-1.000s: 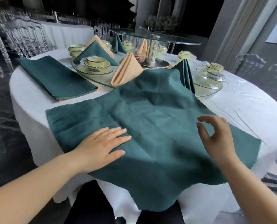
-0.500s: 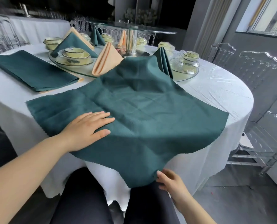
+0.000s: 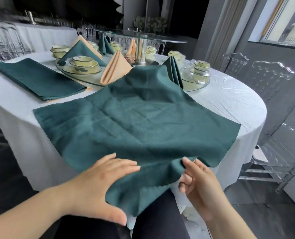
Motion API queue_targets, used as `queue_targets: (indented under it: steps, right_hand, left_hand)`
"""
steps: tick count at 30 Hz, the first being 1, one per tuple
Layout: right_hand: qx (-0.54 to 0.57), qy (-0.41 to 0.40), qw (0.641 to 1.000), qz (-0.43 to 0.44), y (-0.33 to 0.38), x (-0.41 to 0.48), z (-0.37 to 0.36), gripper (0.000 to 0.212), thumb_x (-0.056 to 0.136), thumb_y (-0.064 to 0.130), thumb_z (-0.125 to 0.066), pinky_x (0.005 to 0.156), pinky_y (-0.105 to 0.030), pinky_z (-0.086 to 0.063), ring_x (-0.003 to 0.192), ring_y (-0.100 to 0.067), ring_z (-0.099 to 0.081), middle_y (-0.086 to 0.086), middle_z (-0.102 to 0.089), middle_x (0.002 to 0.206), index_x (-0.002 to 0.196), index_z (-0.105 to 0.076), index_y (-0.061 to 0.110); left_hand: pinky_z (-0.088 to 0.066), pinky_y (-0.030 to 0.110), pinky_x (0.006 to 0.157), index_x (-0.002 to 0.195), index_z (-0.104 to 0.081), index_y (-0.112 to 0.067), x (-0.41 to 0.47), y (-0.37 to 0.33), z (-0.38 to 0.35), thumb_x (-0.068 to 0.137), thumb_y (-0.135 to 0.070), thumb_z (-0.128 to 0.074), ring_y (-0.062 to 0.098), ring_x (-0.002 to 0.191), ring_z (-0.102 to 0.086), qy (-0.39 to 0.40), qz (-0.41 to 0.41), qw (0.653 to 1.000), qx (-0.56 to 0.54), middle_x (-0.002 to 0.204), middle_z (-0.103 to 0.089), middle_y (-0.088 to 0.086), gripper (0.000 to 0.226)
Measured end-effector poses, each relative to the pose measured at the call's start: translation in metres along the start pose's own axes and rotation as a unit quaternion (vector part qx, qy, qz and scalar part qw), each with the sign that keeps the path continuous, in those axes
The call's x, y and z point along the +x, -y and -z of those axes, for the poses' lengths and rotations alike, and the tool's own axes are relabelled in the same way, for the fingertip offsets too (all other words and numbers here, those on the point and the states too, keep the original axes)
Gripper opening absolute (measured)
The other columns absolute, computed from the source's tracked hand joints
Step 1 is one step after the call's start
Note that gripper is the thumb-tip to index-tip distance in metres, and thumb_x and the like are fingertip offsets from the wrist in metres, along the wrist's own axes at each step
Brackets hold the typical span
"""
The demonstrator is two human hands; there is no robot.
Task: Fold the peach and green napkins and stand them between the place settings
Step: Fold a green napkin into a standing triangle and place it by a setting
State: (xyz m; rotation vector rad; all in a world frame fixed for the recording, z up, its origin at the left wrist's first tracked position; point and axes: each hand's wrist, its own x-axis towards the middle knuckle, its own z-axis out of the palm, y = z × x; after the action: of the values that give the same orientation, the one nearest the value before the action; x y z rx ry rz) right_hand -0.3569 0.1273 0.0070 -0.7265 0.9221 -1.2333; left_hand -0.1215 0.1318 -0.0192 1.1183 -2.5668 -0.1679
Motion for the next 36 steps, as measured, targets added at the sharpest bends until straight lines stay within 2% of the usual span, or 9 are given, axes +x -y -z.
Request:
queue_targets:
  steps: [5, 8, 11, 16, 19, 22, 28, 32, 36]
  right_hand:
    - [0.016, 0.026, 0.998, 0.062, 0.026, 0.012, -0.026, 0.032, 0.093, 0.006, -0.039, 0.033, -0.015, -0.038, 0.032, -0.003, -0.044, 0.003, -0.045, 0.036, 0.063, -0.034, 0.013]
    - [0.001, 0.012, 0.997, 0.079, 0.034, 0.023, -0.033, 0.035, 0.094, 0.007, -0.041, 0.034, -0.016, -0.04, 0.032, -0.004, -0.042, 0.008, -0.038, 0.036, 0.061, -0.031, 0.016]
    - [-0.019, 0.003, 0.995, 0.094, 0.041, 0.037, -0.036, 0.036, 0.094, 0.008, -0.043, 0.036, -0.016, -0.041, 0.033, -0.006, -0.044, 0.009, -0.036, 0.038, 0.061, -0.031, 0.015]
    - [-0.02, -0.004, 0.992, 0.121, 0.064, 0.09, -0.056, 0.029, 0.095, 0.009, -0.041, 0.041, -0.016, -0.047, 0.035, -0.005, -0.05, 0.005, -0.044, 0.035, 0.067, -0.038, 0.014]
    - [-0.108, 0.002, 0.982, 0.153, 0.075, 0.134, -0.068, 0.015, 0.094, 0.011, -0.045, 0.067, -0.021, -0.051, 0.077, -0.012, -0.065, -0.003, -0.067, 0.077, 0.08, -0.049, 0.015]
    - [-0.389, -0.002, 0.906, 0.168, 0.068, 0.17, -0.054, 0.021, 0.09, 0.017, -0.054, 0.079, -0.015, -0.041, 0.108, -0.017, -0.053, -0.007, -0.056, 0.117, 0.111, -0.053, 0.012]
    - [-0.781, 0.006, 0.593, 0.195, 0.061, 0.171, 0.001, 0.043, 0.087, 0.041, -0.054, 0.101, -0.026, -0.024, 0.129, -0.018, -0.037, 0.003, -0.046, 0.135, 0.124, -0.047, 0.021]
    - [-0.787, -0.054, 0.596, 0.146, 0.066, 0.165, 0.013, 0.052, 0.088, 0.045, -0.05, 0.103, -0.03, -0.024, 0.131, -0.021, -0.032, 0.0, -0.041, 0.139, 0.132, -0.039, 0.02]
    - [-0.798, -0.071, 0.579, 0.153, 0.07, 0.155, 0.014, 0.049, 0.089, 0.042, -0.051, 0.1, -0.03, -0.028, 0.126, -0.023, -0.036, -0.002, -0.045, 0.133, 0.132, -0.039, 0.021]
  left_hand:
    - [-0.021, 0.006, 0.103, 0.109, -0.051, -0.04, 0.005, 0.01, -0.006, 0.079, -0.077, -0.032, -0.02, 0.113, -0.04, -0.147, 0.05, 0.985, -0.075, 0.12, -0.042, -0.045, 0.052]
    - [-0.039, 0.002, 0.074, 0.073, -0.061, -0.058, 0.019, 0.012, 0.02, 0.076, -0.052, -0.06, -0.015, 0.083, -0.058, -0.215, 0.136, 0.951, -0.175, 0.081, -0.061, -0.039, 0.007]
    - [-0.037, -0.001, 0.063, 0.052, -0.064, -0.045, 0.036, 0.034, 0.033, 0.08, 0.0, -0.064, -0.019, 0.067, -0.056, -0.263, 0.207, 0.915, -0.223, 0.059, -0.06, -0.036, 0.054]
    - [-0.041, 0.016, 0.062, 0.064, -0.057, -0.032, 0.087, 0.074, 0.067, 0.083, -0.016, -0.063, 0.014, 0.073, -0.058, -0.234, 0.293, 0.916, -0.141, 0.069, -0.061, -0.008, 0.025]
    - [-0.039, 0.03, 0.08, 0.106, -0.057, -0.028, 0.115, 0.105, 0.074, 0.084, -0.037, -0.061, 0.023, 0.105, -0.055, -0.19, 0.388, 0.902, -0.019, 0.103, -0.061, -0.001, 0.024]
    - [-0.032, 0.031, 0.097, 0.123, -0.051, -0.02, 0.118, 0.112, 0.074, 0.086, -0.035, -0.058, 0.024, 0.117, -0.049, -0.204, 0.339, 0.917, 0.045, 0.124, -0.055, 0.0, 0.04]
    - [-0.036, 0.005, 0.082, 0.107, -0.064, -0.039, 0.072, 0.072, 0.049, 0.079, -0.074, -0.01, -0.009, 0.097, -0.056, -0.034, 0.109, 0.98, 0.16, 0.108, -0.058, -0.03, 0.07]
    - [-0.048, 0.009, 0.063, 0.08, -0.073, -0.037, 0.066, 0.078, 0.031, 0.097, -0.045, 0.002, -0.003, 0.077, -0.067, -0.08, 0.089, 0.975, 0.187, 0.087, -0.07, -0.021, 0.077]
    - [-0.043, 0.01, 0.07, 0.079, -0.073, -0.035, 0.061, 0.07, 0.034, 0.099, -0.043, -0.004, -0.007, 0.076, -0.064, -0.079, 0.071, 0.984, 0.144, 0.083, -0.07, -0.023, 0.073]
